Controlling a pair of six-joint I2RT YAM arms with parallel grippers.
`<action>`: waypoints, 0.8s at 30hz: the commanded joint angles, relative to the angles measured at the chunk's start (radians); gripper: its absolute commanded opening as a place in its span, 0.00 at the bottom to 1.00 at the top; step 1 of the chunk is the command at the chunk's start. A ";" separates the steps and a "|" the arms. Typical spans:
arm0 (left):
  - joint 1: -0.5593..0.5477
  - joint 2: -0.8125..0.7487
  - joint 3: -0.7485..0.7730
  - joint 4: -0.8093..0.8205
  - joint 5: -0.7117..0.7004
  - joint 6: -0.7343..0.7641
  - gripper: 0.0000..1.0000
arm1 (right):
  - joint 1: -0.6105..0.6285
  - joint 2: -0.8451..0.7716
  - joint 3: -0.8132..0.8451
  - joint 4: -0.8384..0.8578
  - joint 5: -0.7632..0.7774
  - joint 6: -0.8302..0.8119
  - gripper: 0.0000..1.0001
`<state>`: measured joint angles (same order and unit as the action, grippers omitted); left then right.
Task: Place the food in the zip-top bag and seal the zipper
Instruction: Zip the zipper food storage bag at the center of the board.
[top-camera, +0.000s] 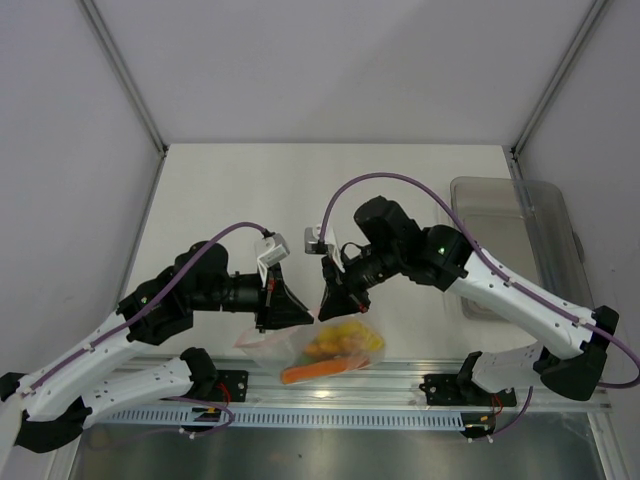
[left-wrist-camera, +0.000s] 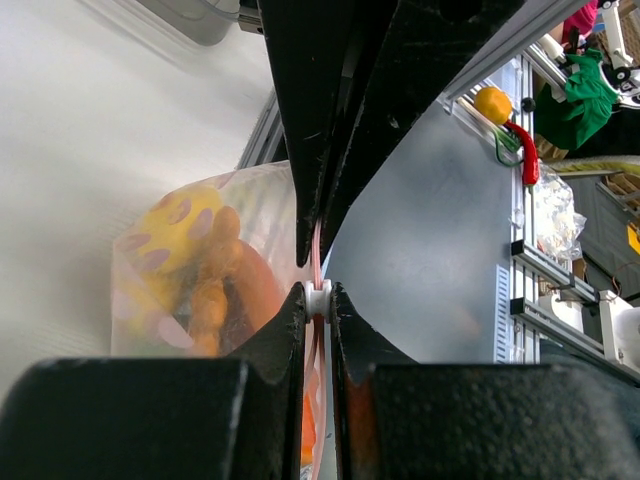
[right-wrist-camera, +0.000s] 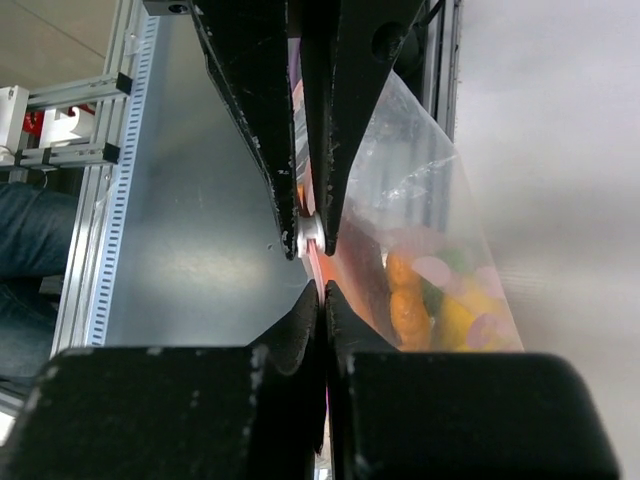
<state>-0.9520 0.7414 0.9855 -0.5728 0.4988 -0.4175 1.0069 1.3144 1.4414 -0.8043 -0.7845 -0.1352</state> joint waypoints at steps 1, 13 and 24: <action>0.004 -0.007 0.012 0.025 0.003 0.009 0.00 | 0.006 -0.024 0.022 0.032 0.033 0.011 0.00; 0.004 -0.025 0.012 0.001 -0.020 0.013 0.01 | -0.004 -0.199 -0.179 0.333 0.263 0.203 0.00; 0.004 -0.056 0.016 -0.028 -0.066 0.017 0.01 | 0.012 -0.334 -0.354 0.530 0.393 0.345 0.00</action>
<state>-0.9520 0.7143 0.9848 -0.5682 0.4305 -0.4171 1.0218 1.0237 1.0958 -0.3729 -0.4961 0.1600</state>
